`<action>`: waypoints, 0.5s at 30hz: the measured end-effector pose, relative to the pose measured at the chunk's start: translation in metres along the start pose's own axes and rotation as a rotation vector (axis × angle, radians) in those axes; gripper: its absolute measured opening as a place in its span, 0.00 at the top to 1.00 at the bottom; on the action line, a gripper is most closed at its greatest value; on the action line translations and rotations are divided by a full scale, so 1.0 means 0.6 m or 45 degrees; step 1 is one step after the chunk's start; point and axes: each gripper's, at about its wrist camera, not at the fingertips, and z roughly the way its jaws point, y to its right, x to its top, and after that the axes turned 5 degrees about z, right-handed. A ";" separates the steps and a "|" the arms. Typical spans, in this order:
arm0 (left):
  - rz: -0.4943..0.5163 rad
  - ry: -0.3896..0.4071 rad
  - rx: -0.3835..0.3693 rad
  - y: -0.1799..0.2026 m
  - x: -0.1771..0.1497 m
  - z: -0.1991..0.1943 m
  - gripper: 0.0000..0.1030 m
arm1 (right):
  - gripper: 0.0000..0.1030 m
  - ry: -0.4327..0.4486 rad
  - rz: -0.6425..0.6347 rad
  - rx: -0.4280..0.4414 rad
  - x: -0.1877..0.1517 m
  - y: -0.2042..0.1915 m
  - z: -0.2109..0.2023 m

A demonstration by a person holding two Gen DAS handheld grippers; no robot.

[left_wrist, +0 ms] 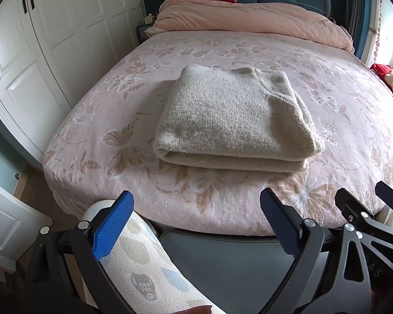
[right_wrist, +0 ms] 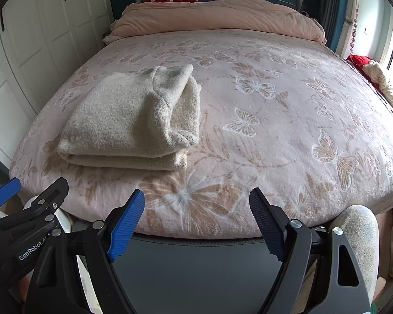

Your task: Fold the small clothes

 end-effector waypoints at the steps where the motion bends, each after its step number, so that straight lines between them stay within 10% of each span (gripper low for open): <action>1: -0.001 -0.001 0.000 0.000 0.000 0.000 0.08 | 0.23 0.001 -0.001 0.000 0.000 0.001 0.000; 15: 0.018 0.000 0.017 -0.003 0.001 0.001 0.10 | 0.23 0.004 -0.005 -0.003 -0.001 -0.001 -0.001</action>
